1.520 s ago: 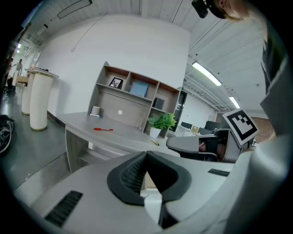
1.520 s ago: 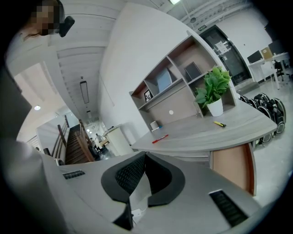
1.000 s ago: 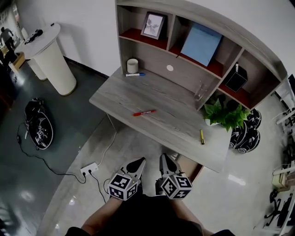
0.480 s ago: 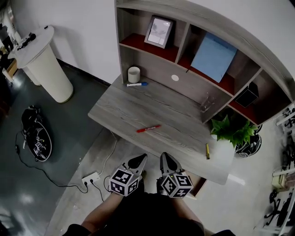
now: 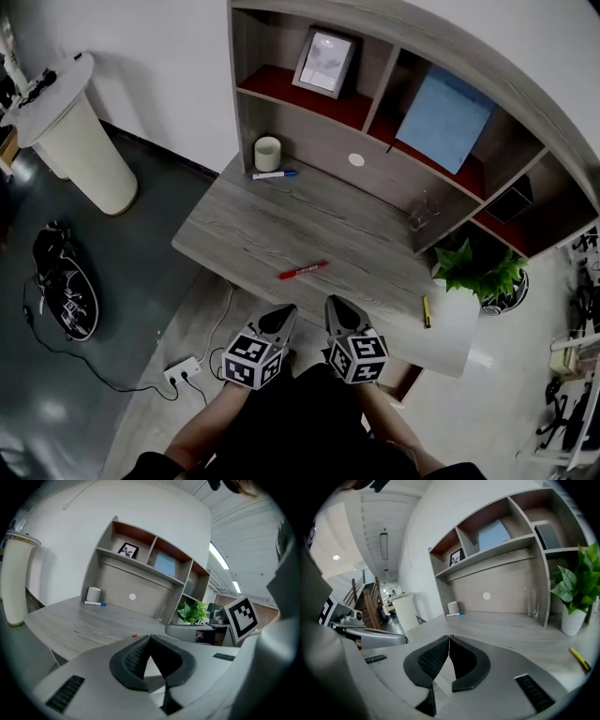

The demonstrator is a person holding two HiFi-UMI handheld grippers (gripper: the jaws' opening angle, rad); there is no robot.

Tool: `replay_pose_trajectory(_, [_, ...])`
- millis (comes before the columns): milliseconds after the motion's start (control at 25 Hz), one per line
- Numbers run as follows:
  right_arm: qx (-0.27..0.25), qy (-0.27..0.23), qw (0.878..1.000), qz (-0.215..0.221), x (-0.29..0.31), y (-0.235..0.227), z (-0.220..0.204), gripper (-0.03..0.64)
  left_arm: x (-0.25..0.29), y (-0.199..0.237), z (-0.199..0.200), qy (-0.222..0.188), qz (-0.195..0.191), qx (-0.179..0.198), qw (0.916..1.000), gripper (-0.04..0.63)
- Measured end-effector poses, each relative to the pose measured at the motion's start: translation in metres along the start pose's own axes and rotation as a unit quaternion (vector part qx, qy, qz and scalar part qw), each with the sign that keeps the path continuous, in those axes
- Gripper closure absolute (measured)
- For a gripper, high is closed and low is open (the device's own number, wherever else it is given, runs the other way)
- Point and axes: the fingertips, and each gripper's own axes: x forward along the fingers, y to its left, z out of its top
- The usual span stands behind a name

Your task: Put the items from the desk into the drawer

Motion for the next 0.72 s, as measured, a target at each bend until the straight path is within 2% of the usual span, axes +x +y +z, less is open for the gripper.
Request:
replay_pose_trajectory(120, [-0.063,0.026,0.997,0.03,0.02,0.0,0.004,0.617,-0.003,0.008,0.0,0.0,0.01,-0.009,0.9999,0.578])
replay_pose_trajectory(200, [-0.117,0.048,0.99,0.058,0.036,0.002,0.006,0.615,-0.003,0.014,0.001,-0.005,0.019,-0.017,0.9997,0.578])
replay_pose_trajectory(320, [-0.203,0.089,0.97,0.1,0.062,0.008,0.004,0.581,-0.006,0.021,-0.001,-0.009,0.032,-0.028,0.9991,0.578])
replay_pose_trajectory(400, [-0.256,0.124,0.949,0.137,0.078,0.013,-0.004,0.547,-0.009,0.023,-0.004,-0.009,0.037,-0.037,0.9986,0.578])
replay_pose_trajectory(480, [-0.311,0.17,0.918,0.179,0.092,0.017,-0.017,0.527,-0.011,0.026,-0.007,-0.01,0.042,-0.044,0.9981,0.578])
replay_pose_trajectory(520, [-0.341,0.194,0.898,0.198,0.097,0.018,-0.026,0.522,-0.012,0.029,-0.008,-0.009,0.046,-0.048,0.9978,0.578])
replay_pose_trajectory(600, [-0.405,0.244,0.85,0.231,0.106,0.016,-0.045,0.517,-0.016,0.033,-0.01,-0.009,0.057,-0.049,0.9972,0.578])
replay_pose_trajectory(720, [-0.498,0.304,0.771,0.255,0.115,0.004,-0.07,0.5,-0.023,0.039,-0.012,-0.008,0.074,-0.042,0.9964,0.578])
